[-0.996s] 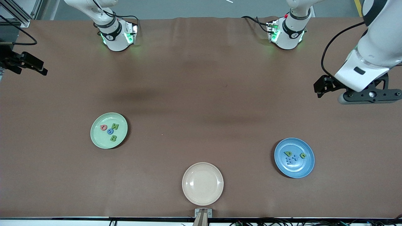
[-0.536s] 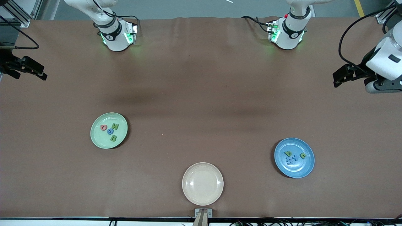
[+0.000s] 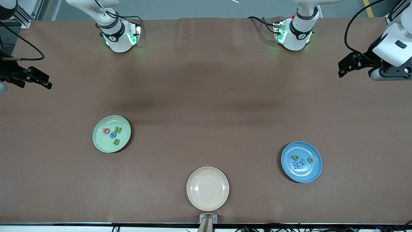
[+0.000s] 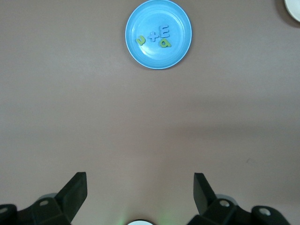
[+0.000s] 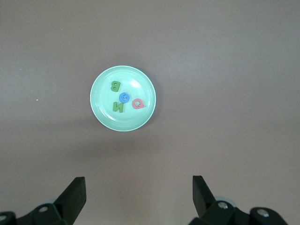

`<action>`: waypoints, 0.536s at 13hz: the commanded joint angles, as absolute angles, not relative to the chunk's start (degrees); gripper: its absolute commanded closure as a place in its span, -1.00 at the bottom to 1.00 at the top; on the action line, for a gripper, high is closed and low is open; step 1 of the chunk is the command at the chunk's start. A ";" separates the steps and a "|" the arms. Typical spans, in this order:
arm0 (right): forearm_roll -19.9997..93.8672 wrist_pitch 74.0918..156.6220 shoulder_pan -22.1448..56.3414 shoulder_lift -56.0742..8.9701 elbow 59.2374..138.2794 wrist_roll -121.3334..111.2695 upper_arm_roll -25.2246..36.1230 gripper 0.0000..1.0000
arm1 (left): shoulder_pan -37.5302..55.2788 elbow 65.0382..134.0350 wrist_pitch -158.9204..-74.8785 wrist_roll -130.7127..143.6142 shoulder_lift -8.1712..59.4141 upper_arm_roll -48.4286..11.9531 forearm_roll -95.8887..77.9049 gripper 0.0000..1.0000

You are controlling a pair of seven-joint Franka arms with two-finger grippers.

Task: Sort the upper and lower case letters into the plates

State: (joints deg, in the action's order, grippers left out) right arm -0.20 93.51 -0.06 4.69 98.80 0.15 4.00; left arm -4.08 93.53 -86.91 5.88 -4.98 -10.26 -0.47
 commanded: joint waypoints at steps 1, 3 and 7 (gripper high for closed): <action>-0.44 93.16 -0.62 4.66 98.09 0.00 3.52 -1.00 | -3.69 95.27 -87.28 7.46 -7.12 -9.67 -1.67 -1.00; 0.78 93.16 -0.62 4.75 98.17 -0.09 3.52 -1.00 | -3.87 94.23 -86.84 8.27 -7.03 -9.93 -1.41 -1.00; 1.05 93.34 -0.53 4.83 98.26 -0.18 3.60 -1.00 | -4.22 91.33 -86.84 8.00 -5.19 -9.84 -0.79 -1.00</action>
State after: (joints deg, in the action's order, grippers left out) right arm 0.19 93.51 -0.06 4.67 98.51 0.15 3.96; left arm -4.16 93.03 -86.93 7.83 -5.77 -9.99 -0.69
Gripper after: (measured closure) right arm 0.000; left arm 0.000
